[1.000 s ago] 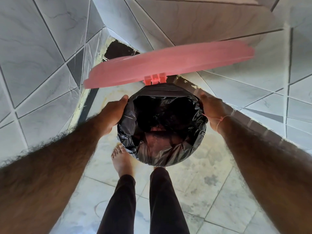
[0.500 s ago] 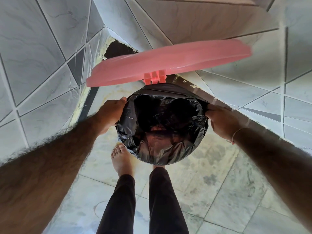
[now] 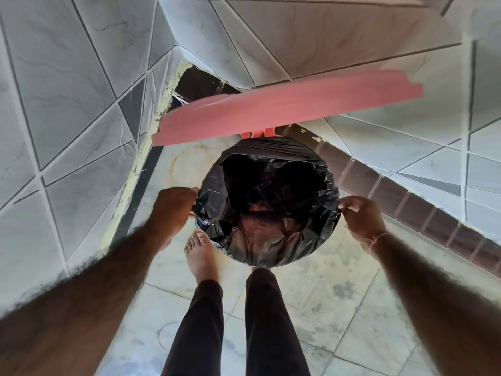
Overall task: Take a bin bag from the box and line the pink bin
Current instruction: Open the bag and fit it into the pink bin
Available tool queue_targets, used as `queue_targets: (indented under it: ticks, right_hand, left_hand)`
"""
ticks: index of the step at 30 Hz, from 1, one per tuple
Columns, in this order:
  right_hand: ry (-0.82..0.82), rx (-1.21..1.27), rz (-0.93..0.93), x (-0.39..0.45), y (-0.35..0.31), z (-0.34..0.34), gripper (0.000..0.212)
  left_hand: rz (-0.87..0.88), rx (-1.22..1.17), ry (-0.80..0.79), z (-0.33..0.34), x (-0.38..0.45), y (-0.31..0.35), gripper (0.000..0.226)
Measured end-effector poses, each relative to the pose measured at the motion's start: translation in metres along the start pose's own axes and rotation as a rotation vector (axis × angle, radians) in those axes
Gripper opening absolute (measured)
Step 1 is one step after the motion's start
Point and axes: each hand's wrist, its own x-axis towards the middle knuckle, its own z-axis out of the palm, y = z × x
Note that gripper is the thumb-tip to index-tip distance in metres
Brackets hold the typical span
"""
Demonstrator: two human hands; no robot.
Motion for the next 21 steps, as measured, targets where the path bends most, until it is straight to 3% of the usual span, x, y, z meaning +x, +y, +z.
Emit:
queue_targets:
  ticks: [2,5,8,11,14,17,19,21]
  right_hand:
    - [-0.064,-0.057,0.057,-0.012,0.011,0.002,0.042]
    - [-0.287,-0.377,0.032,-0.034,0.023,0.009,0.034]
    - [-0.427,-0.521,-0.003,-0.057,0.025,0.025,0.035]
    - [-0.437,-0.507,0.097,-0.07,0.028,0.034,0.042]
    - [-0.299,-0.488,0.196,-0.07,0.019,0.021,0.041]
    - [-0.012,-0.385,0.101,-0.068,-0.024,-0.014,0.027]
    - [0.146,-0.156,-0.021,-0.067,-0.069,-0.042,0.023]
    - [0.192,0.135,-0.122,-0.069,-0.119,-0.066,0.018]
  left_hand:
    - [0.061,0.039,0.042,0.0,-0.009,-0.004,0.023]
    - [0.164,0.268,0.068,0.001,-0.025,-0.008,0.018]
    - [0.149,0.323,0.092,0.003,-0.037,-0.012,0.032]
    - [0.119,0.178,0.133,0.002,-0.045,-0.008,0.046]
    - [0.122,0.045,0.302,-0.008,-0.051,0.02,0.043]
    - [0.162,-0.196,0.438,-0.024,-0.069,0.071,0.028]
    - [0.178,-0.374,0.435,-0.039,-0.08,0.113,0.021]
    - [0.202,-0.384,0.379,-0.046,-0.098,0.151,0.018]
